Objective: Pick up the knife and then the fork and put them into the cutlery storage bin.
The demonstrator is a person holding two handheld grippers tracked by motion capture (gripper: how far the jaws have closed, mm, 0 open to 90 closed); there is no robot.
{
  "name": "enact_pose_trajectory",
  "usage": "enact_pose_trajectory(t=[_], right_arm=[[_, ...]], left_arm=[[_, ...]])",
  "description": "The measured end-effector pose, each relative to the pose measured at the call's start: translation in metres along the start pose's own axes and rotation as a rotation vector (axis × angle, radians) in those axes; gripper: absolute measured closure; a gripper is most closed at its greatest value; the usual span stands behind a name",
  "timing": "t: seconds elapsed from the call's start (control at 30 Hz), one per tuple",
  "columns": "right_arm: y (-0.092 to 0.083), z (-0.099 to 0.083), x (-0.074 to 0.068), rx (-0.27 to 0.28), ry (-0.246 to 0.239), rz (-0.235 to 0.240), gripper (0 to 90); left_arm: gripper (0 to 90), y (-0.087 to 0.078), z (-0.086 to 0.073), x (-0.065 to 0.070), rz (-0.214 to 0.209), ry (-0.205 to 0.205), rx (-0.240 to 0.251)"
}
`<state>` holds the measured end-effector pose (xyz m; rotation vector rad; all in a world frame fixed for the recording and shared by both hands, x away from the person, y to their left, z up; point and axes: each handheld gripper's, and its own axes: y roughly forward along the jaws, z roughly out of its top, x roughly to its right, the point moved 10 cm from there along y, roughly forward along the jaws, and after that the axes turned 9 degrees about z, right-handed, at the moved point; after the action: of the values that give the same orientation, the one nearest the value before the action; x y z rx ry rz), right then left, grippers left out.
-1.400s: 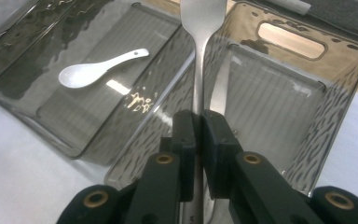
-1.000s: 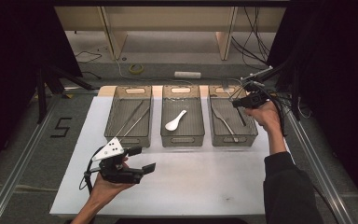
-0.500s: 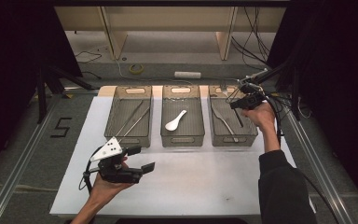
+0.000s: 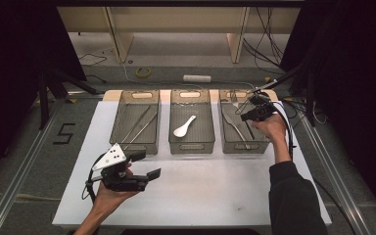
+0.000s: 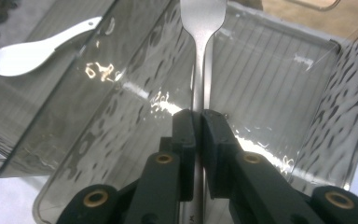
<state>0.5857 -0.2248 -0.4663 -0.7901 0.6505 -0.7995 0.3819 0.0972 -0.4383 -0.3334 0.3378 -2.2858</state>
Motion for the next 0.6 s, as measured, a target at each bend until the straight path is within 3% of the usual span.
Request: enact_pose_trajectory(t=[0.6], right_arm=[[0.027,-0.019,-0.003,-0.063,0.002,0.006,84.4]], left_arm=[[15.8,-0.004,0.003,-0.008,0.032,-0.001,0.03]])
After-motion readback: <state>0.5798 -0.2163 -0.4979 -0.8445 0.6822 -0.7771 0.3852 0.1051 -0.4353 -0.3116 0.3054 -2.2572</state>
